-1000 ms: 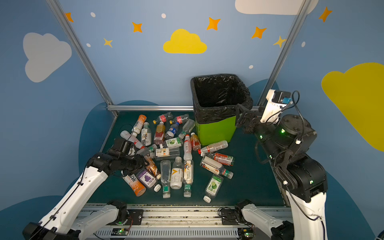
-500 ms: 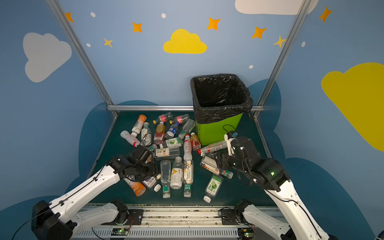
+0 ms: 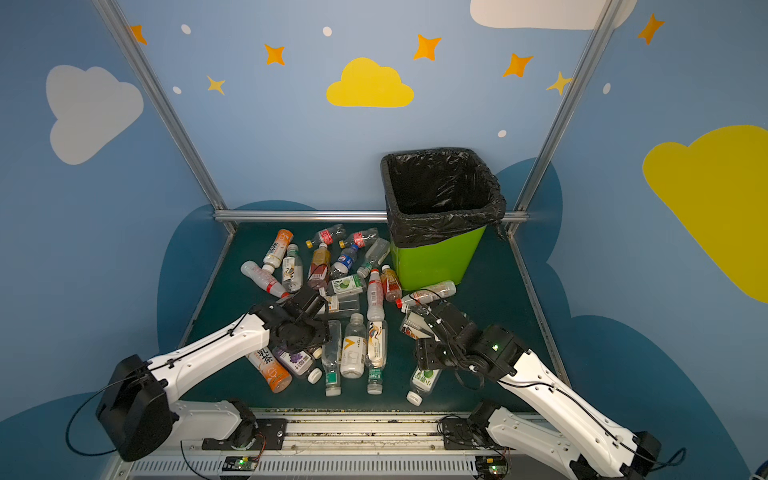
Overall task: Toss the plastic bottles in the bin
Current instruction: 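Grasp a clear plastic bottle with the left gripper while right arm returns, then lift the clear bottle over the bin and open the left gripper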
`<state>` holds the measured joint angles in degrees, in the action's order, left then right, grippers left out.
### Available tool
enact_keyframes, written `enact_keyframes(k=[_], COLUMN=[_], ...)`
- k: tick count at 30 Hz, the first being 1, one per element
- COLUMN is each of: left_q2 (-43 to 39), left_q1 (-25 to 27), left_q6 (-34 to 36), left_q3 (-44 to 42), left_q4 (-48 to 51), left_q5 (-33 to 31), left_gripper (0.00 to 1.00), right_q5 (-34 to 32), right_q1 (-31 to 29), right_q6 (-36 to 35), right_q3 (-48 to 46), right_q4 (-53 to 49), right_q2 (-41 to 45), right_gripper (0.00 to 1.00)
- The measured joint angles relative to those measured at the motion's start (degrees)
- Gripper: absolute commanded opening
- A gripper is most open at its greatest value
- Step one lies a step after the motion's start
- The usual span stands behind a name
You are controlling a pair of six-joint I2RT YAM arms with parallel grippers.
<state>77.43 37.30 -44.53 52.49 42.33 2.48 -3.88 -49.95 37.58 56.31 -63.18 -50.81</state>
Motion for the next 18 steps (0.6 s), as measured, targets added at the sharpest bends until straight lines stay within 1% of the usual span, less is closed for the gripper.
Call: enact_keyframes(k=[5,12,14,18], left_q2=[3.43,7.13,8.26,9.86], left_q1=[0.46,2.16,2.25,2.25], left_q6=[1.36,2.36,2.45,2.84], left_q3=[1.79,1.95,1.97,2.03], left_q4=[-1.68,-4.33,-4.46,-4.48], left_q5=[0.42,0.94,0.9,0.72], left_gripper=[0.73,0.72,0.7,0.57], right_q5=[-0.02,-0.02,0.0,-0.13], right_q1=[-0.79,-0.94,-0.98,-1.09], right_q6=[1.2,1.25,1.22,1.18], right_q3=[-1.07,-1.2,-1.2,-1.2], right_q4=[0.68,1.4,1.44,1.38], right_q2=[0.63,0.61,0.59,0.61], right_gripper=[0.77,0.77,0.77,0.77])
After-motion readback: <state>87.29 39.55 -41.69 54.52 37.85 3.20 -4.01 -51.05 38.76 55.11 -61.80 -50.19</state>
